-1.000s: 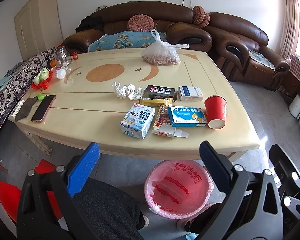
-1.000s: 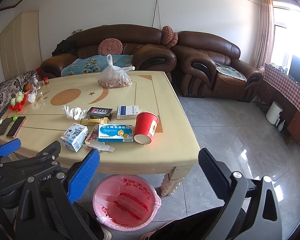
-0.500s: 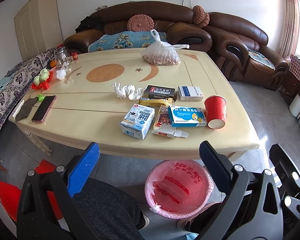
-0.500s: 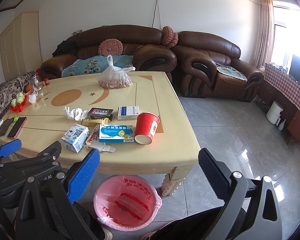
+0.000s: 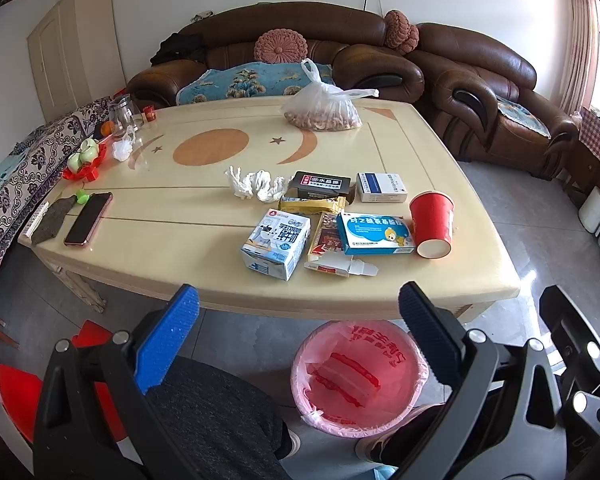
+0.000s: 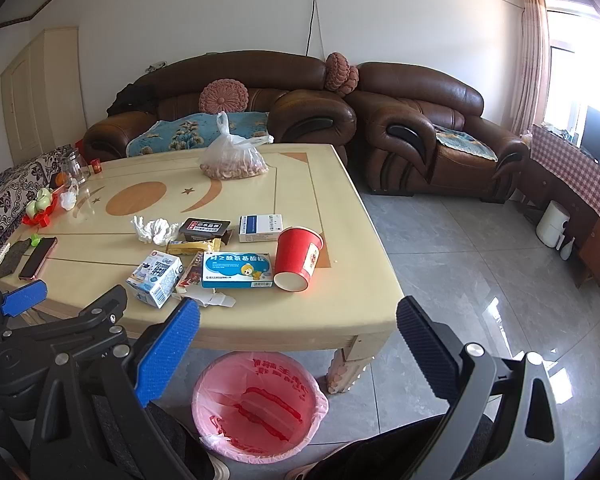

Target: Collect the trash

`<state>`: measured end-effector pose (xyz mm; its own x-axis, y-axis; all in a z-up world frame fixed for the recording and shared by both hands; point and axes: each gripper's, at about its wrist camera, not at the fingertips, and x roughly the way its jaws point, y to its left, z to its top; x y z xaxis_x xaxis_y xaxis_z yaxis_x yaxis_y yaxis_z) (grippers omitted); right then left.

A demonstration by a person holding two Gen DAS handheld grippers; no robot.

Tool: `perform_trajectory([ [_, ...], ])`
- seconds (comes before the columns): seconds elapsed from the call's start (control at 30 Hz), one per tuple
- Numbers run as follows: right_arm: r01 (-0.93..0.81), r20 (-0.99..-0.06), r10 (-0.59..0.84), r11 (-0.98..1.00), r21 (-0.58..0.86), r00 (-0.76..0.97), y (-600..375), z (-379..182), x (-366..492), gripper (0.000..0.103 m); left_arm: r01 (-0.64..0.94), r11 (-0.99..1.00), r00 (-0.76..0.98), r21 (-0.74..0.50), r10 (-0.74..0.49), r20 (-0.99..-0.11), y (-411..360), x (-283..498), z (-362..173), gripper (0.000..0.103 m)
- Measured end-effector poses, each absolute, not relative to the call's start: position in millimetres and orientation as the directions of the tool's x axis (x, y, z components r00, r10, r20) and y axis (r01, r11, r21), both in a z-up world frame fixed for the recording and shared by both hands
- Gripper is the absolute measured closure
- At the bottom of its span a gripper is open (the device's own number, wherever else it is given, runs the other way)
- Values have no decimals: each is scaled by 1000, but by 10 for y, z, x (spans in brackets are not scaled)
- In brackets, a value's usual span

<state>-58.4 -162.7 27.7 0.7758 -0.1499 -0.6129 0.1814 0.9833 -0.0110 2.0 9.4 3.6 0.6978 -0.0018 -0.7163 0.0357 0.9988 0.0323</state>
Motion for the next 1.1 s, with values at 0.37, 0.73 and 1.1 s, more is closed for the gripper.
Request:
perform_trajectory([
  [0.37,160,-636,-127,987,-5,762,-1648,220,-402,6,51,998,659,24,-15,-752,140,191,-27,5],
  [0.73,152,-660,-56,984,89,749,-1895,141,-21,6,26,1000,598,9,-8,-801,473,653,-7,5],
  [1.1,152,-708,-18,980,127,706,-2031,-52,453,6,29,999,547,24,4,-837,648,1153,-42,5],
])
